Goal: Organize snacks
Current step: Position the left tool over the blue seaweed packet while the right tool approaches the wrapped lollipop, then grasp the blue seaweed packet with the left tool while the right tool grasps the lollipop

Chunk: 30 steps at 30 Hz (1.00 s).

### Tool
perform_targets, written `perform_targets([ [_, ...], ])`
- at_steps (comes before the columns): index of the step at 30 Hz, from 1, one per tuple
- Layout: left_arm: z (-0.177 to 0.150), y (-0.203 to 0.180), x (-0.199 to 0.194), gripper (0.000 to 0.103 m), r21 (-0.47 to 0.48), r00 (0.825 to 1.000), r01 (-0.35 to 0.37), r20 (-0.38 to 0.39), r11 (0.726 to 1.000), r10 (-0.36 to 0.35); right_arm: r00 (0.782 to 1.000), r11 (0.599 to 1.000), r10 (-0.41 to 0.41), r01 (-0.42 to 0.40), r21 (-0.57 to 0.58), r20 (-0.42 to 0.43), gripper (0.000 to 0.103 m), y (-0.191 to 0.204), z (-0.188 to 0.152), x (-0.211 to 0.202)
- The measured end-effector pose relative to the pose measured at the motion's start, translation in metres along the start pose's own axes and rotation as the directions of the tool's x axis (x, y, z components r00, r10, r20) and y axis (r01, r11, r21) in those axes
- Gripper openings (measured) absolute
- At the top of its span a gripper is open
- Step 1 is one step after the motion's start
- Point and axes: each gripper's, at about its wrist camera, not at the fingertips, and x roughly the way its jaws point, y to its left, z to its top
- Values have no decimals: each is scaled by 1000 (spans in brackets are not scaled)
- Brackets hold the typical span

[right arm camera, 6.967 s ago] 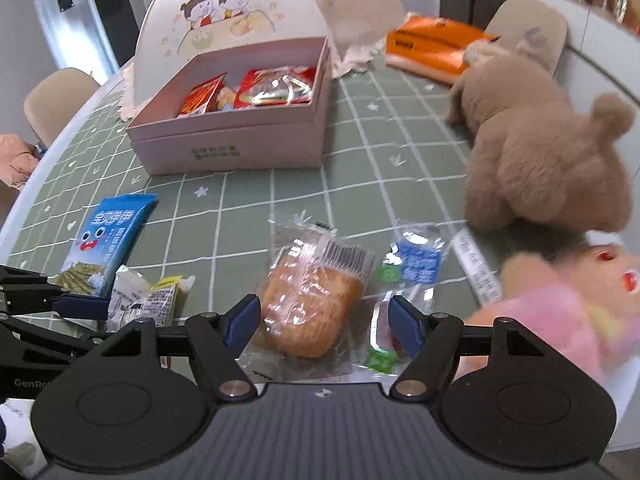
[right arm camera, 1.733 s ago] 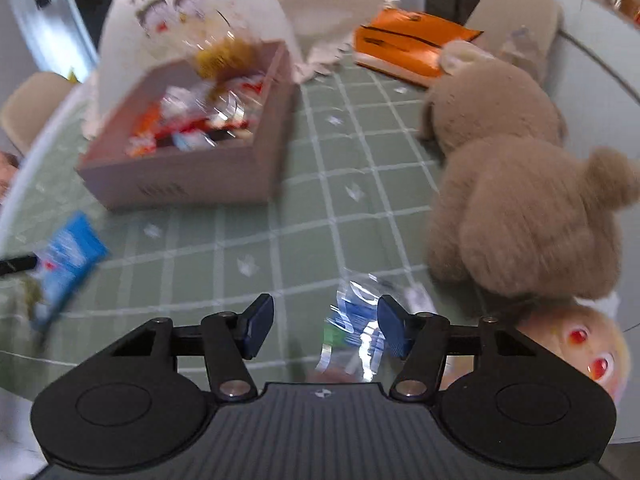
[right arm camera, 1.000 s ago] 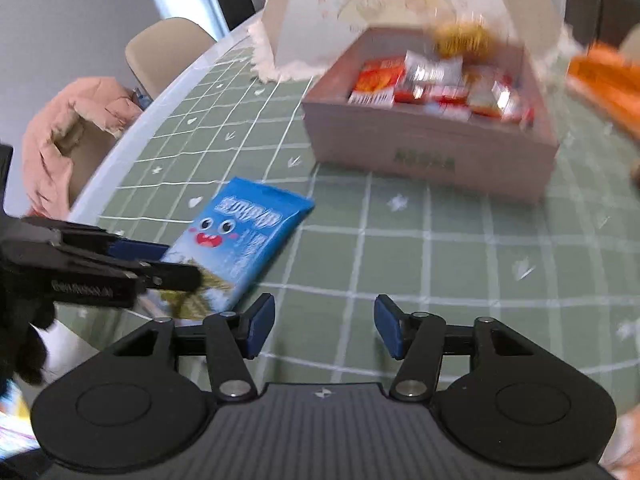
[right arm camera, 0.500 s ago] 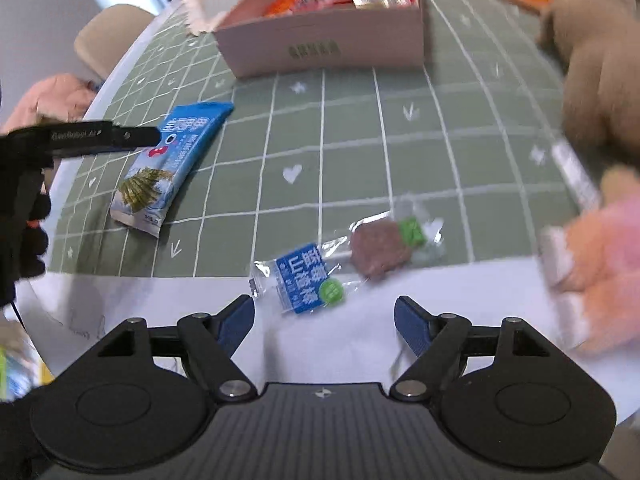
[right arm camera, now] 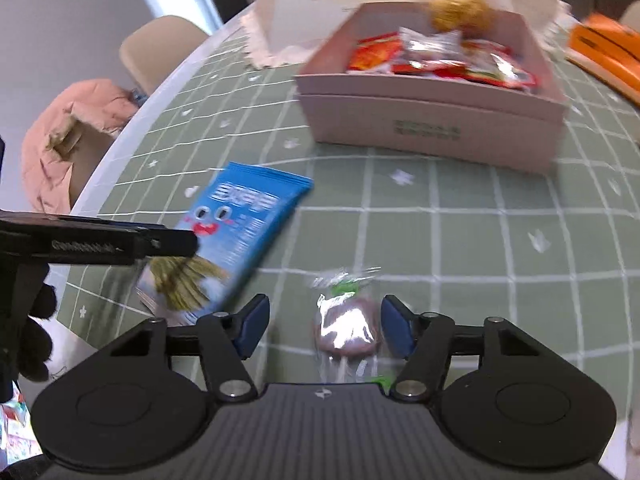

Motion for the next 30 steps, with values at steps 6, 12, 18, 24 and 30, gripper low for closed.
perform_targets([
  [6, 6, -15, 6, 53, 27, 999, 32, -11, 999, -31, 1000, 1000, 7, -7, -8, -5, 63, 7, 2, 4],
  [12, 8, -39, 13, 49, 55, 994, 109, -37, 992, -107, 999, 999, -41, 41, 11, -2, 63, -8, -4, -9],
  [18, 15, -51, 8, 44, 23, 975, 216, -53, 976, -214, 992, 992, -127, 127, -3, 13, 63, -18, -11, -16],
  [24, 19, -67, 0, 36, 49, 952, 302, -60, 952, -299, 992, 992, -127, 127, 13, 15, 63, -24, -14, -20],
  [30, 16, -56, 9, 36, 29, 964, 260, -74, 965, -257, 986, 986, -163, 162, 21, 30, 63, -29, -21, -35],
])
